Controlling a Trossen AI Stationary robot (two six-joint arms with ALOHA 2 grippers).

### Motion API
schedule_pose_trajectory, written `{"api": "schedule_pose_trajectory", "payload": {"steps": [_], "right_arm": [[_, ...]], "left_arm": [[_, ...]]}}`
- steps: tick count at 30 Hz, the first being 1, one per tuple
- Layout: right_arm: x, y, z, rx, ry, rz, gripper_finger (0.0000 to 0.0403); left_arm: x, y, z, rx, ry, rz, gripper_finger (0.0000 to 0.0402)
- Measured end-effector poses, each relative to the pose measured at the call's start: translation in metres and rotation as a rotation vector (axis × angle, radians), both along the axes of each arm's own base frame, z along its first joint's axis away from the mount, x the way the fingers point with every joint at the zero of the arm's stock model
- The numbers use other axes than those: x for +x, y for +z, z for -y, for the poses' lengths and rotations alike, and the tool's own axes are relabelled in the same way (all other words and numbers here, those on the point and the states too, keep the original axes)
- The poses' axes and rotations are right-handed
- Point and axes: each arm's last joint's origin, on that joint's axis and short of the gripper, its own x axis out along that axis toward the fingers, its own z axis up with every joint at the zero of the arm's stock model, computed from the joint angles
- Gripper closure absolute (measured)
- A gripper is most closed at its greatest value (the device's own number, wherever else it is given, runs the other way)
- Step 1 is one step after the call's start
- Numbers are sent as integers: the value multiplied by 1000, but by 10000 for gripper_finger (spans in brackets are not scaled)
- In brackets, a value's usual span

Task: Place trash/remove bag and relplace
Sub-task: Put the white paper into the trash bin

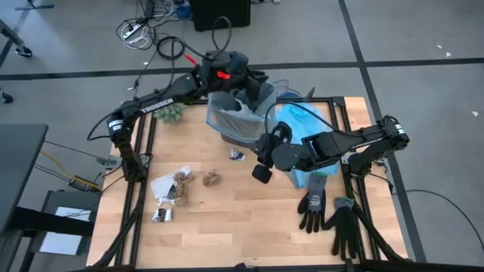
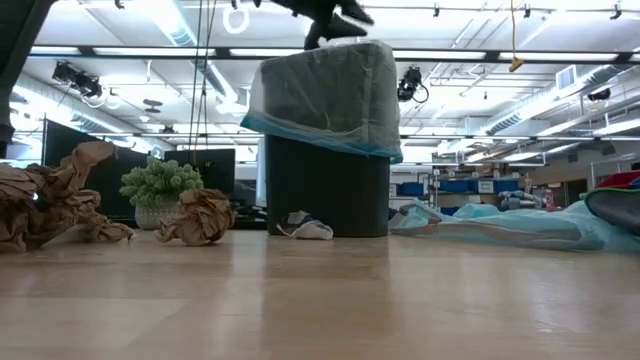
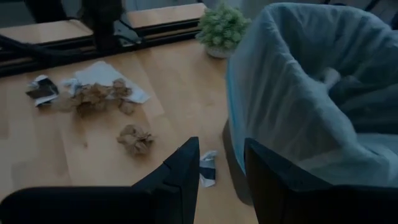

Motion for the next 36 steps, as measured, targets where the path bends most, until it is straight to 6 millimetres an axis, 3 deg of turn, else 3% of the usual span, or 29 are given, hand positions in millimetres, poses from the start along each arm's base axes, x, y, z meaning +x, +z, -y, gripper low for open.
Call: {"api": "schedule_pose_trajectory", "payload": {"steps": [3, 6, 10, 15, 20, 27, 36], "right_arm": [[-1, -2, 0, -5, 3, -22, 290], [1, -8, 2, 17, 66, -63, 290], [5, -22, 9, 52, 117, -126, 290], [9, -36, 13, 45, 121, -141, 290], [20, -50, 18, 69, 126, -52, 290], [27, -82, 25, 58, 112, 7, 280], [25, -108, 28, 36, 128, -70, 204]], "left_arm": [[-5, 11, 4, -14, -112, 13, 211], [-17, 32, 11, 54, -172, 1, 188], [-38, 54, 26, 221, -222, -130, 187], [-64, 63, 45, 276, -255, -290, 203], [-89, 62, 66, 234, -272, -426, 216], [-103, 57, 98, 222, -247, -583, 229], [-111, 45, 127, 135, -62, -760, 229]]}}
